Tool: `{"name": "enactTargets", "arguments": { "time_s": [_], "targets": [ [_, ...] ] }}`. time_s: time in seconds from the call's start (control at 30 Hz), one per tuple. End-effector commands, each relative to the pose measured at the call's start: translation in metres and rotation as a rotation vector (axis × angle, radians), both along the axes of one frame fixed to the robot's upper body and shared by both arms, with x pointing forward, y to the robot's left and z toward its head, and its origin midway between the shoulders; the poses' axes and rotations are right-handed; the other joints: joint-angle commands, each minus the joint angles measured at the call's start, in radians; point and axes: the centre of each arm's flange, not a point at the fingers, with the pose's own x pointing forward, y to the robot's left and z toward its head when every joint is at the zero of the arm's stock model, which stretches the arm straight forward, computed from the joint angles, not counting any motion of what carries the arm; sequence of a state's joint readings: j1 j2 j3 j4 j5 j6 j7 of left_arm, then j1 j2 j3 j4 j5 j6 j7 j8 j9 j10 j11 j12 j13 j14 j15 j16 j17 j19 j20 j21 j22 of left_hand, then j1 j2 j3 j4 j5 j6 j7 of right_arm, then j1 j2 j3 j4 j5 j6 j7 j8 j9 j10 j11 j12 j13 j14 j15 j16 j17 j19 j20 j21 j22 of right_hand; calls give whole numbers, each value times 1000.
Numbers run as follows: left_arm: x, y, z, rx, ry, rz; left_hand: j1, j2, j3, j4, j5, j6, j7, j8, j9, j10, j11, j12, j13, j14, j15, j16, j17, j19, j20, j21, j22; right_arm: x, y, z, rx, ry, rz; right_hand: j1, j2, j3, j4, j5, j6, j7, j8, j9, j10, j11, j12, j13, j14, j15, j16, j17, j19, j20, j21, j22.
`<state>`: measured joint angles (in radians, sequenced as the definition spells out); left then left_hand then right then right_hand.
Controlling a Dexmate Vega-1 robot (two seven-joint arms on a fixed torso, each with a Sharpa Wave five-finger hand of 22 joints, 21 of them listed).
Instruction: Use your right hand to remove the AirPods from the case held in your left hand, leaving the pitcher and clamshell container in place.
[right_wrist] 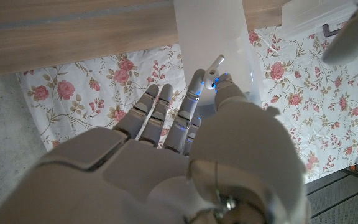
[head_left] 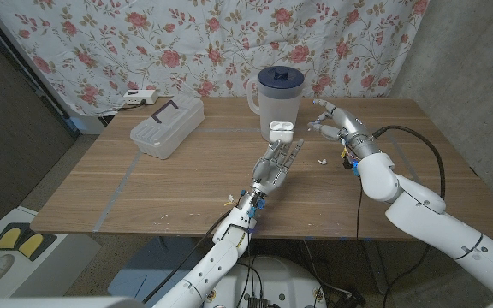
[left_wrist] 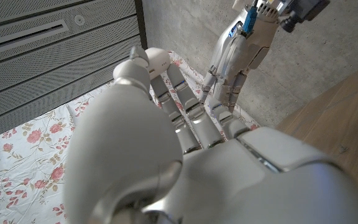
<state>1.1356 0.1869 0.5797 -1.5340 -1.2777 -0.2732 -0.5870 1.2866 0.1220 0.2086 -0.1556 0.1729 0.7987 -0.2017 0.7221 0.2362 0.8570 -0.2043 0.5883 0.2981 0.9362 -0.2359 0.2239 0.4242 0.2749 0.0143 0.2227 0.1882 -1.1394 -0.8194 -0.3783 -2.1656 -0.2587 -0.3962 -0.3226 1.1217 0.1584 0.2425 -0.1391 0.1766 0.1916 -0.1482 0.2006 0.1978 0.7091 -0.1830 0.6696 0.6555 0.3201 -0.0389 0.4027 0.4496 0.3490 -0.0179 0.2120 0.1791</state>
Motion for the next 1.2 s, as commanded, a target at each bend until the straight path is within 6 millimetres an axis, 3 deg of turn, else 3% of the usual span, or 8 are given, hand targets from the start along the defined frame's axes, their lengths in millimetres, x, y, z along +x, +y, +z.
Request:
{"name": "enactTargets", "arguments": {
  "time_s": [0.03,1.2],
  "targets": [
    [-2,4,-1,-3,-4,10,-7,34,15,9,5,37,28,5,5,9,-1,7,341,8,-5,9,5,-1,-1,2,5,19,-6,-19,16,39,-32,12,-3,-7,-1,0,8,-3,-2,3,37,-34,6,1,-5,-180,-6,2,8,0,2,2],
    [-10,1,-4,-5,-6,16,-8,34,15,9,5,35,25,6,7,8,-1,5,343,8,-5,10,5,-1,-2,1,5,50,-38,-54,-18,67,-125,13,2,-21,5,1,23,-16,-6,4,29,-35,17,-6,-21,-180,-21,2,-14,1,-7,1]
  ]
}}
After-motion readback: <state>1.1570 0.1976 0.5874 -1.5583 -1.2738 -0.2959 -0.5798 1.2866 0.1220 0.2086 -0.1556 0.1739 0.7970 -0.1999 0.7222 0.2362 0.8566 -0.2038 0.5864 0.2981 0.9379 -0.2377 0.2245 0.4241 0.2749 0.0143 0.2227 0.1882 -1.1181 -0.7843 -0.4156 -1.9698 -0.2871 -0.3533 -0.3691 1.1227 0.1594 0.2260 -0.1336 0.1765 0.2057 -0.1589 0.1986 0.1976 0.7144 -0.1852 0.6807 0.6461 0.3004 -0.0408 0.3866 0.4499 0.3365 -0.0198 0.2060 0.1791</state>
